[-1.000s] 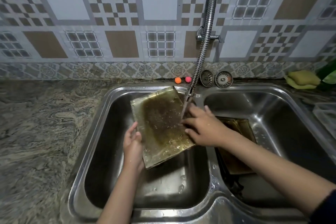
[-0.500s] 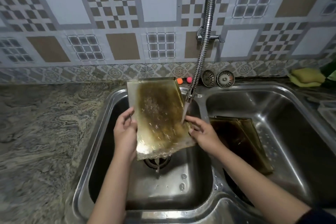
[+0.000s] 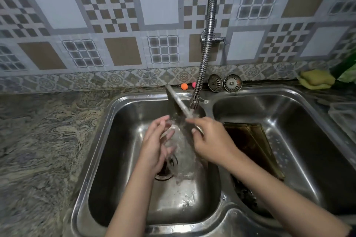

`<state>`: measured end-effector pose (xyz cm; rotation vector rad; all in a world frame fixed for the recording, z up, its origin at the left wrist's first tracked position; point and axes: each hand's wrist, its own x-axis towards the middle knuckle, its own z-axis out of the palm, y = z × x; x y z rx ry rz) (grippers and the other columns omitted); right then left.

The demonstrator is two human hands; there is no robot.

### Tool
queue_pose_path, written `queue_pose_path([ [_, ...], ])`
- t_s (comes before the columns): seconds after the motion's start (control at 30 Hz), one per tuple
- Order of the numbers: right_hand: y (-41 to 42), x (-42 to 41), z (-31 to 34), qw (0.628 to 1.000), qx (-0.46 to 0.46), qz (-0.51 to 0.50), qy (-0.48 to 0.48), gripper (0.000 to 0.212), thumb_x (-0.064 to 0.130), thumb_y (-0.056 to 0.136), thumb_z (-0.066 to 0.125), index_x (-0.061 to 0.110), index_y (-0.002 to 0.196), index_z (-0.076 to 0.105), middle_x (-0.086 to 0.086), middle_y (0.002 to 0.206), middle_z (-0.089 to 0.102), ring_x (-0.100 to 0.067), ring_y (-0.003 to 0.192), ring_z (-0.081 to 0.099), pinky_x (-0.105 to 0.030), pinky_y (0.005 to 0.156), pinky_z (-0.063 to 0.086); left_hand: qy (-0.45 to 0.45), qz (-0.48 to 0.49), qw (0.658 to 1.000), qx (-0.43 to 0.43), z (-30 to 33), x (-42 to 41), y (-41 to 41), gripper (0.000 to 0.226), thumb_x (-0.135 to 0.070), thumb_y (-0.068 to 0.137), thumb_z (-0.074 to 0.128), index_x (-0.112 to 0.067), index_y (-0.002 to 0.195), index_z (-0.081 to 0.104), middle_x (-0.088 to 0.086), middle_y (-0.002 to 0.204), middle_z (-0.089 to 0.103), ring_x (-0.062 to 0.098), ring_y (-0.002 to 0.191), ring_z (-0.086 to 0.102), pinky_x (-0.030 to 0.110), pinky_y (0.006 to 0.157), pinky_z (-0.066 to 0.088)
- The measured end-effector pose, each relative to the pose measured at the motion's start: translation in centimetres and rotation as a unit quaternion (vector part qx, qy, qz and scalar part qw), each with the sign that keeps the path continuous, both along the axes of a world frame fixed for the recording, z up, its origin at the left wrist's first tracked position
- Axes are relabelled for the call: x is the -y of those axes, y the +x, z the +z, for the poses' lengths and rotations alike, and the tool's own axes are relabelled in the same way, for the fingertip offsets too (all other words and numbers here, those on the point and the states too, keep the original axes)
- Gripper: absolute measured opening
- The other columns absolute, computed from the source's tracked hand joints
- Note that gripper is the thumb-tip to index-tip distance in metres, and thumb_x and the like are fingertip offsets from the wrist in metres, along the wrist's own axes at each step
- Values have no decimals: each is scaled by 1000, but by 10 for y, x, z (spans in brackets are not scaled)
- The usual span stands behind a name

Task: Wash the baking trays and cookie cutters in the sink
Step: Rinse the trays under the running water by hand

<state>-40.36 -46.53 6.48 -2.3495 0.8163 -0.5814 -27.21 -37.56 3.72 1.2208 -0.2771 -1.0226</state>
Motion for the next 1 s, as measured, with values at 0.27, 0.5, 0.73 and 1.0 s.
queue_pose_path([
  [0.27, 2, -39, -24, 981, -26, 143, -132, 29, 22, 84, 43, 23, 110, 56, -17, 118, 64, -34, 106, 63, -45, 68, 59, -38, 2, 992, -124, 18, -9, 4, 49, -41, 83, 53, -19, 127, 58, 15, 108, 60, 30, 94, 57, 47, 97, 41],
  [0.5, -4, -26, -20, 971, -25, 236, -16, 53, 51, 94, 35, 33, 143, 38, 8, 153, 32, -5, 142, 24, -38, 117, 16, -45, 151, 983, -89, 2, -13, 0, 41, 0, 91, 51, -19, 127, 57, 17, 123, 61, 24, 99, 66, 31, 79, 57],
  [0.73, 0, 35, -30, 968, -234, 46, -82, 61, 55, 96, 20, 28, 151, 18, 2, 161, 6, -14, 148, 0, -59, 113, -4, -35, 131, 982, -128, -9, -8, -20, 42, 9, 92, 41, -20, 119, 55, 16, 114, 63, 23, 87, 64, 30, 60, 59],
  [1.0, 8, 11, -29, 947, -239, 138, -162, 66, 55, 94, 13, 26, 152, 5, 6, 160, -6, -16, 148, -2, -52, 115, -5, -37, 99, 982, -154, -20, -6, -33, 40, 7, 93, 40, -24, 109, 60, 20, 121, 61, 27, 94, 63, 39, 76, 56],
])
